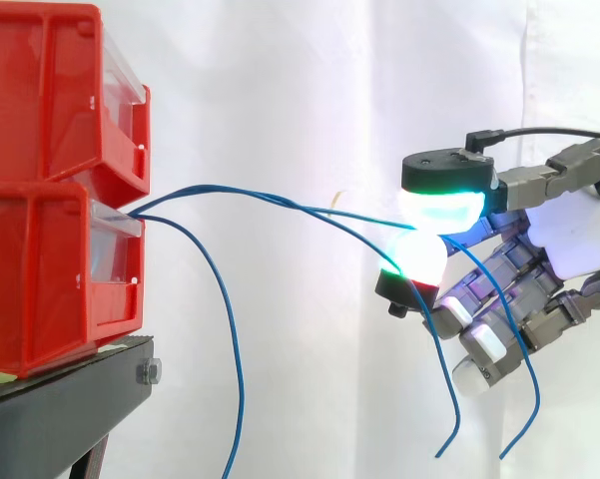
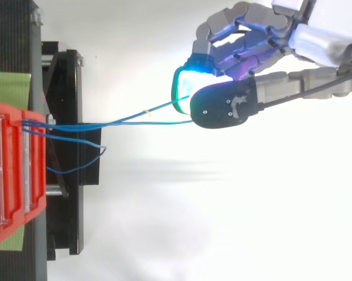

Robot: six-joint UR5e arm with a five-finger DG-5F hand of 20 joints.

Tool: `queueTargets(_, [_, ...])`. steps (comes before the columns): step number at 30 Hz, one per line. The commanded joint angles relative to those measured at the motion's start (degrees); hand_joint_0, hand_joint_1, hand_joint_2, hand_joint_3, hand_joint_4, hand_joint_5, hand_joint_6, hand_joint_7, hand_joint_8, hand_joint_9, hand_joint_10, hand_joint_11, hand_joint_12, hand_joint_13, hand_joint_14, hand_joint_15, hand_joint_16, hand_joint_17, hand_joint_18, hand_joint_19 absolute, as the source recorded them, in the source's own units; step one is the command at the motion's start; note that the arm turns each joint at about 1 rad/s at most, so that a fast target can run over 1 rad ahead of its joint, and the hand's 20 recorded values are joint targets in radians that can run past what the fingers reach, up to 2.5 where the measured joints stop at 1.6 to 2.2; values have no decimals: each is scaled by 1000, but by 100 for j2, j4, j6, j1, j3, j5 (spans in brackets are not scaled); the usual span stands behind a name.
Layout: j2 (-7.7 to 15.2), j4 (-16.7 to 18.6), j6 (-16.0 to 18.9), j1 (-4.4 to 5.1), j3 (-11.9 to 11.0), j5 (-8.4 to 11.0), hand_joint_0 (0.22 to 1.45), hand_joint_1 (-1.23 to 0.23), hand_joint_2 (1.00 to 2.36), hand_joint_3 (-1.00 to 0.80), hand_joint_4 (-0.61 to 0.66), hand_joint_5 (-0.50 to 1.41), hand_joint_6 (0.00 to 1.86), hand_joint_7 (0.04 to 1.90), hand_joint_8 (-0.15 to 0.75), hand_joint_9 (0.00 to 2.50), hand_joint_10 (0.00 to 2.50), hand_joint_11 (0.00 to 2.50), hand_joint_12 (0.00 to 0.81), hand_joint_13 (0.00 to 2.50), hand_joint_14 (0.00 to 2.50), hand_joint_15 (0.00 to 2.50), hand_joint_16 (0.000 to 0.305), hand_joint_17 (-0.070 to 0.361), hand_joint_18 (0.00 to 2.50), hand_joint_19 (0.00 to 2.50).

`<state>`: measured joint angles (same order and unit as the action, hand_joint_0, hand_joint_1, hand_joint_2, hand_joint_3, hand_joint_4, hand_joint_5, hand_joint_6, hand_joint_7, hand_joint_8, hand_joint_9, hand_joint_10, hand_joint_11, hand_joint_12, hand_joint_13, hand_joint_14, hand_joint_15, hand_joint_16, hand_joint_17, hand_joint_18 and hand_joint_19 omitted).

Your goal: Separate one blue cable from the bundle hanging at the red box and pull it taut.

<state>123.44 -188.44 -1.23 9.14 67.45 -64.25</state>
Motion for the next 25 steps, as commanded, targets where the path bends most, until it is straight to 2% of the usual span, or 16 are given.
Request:
queueTargets(1, [-4,0,0,0,-4,0,715,-712,1022,-257,-119,-224,929,1027,334,593,106,1421,332,886,20,807,36,81,531,274])
queueTargets(25, [-4,0,0,0,-4,0,714,-710,1022,-256,-119,-224,929,1030,328,640,20,1460,336,904,21,812,36,82,543,281])
